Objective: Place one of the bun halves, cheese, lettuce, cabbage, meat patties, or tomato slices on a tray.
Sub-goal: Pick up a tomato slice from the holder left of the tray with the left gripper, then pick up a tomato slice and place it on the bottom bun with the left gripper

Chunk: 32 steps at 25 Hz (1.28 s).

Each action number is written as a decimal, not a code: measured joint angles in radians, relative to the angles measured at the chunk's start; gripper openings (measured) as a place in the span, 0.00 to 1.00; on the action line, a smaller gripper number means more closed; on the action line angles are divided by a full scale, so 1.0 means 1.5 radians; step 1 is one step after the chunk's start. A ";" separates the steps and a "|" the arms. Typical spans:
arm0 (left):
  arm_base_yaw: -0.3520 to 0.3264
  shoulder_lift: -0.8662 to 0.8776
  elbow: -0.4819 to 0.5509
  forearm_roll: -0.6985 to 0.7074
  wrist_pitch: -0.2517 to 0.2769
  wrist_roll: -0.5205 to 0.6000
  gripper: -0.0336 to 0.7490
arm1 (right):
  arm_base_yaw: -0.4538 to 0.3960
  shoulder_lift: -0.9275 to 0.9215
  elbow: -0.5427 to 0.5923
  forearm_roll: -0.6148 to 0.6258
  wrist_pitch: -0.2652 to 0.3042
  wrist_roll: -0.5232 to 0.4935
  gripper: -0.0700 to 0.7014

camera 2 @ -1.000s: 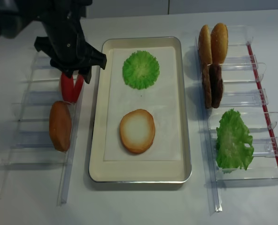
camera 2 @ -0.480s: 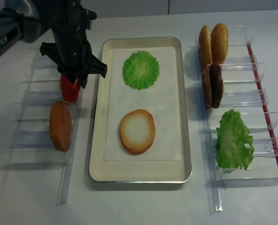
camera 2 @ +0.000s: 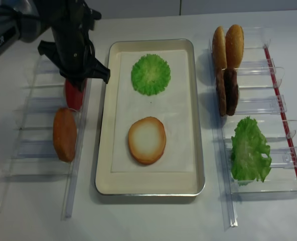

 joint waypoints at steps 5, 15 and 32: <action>0.000 -0.046 -0.026 -0.042 0.004 0.023 0.10 | 0.000 0.000 0.000 0.000 0.000 0.002 0.70; 0.000 -0.250 0.037 -0.261 0.009 0.088 0.10 | 0.000 0.000 0.000 0.000 0.000 0.003 0.70; 0.000 -0.372 0.368 -0.784 -0.015 0.412 0.10 | 0.000 0.000 0.000 0.000 0.000 0.003 0.70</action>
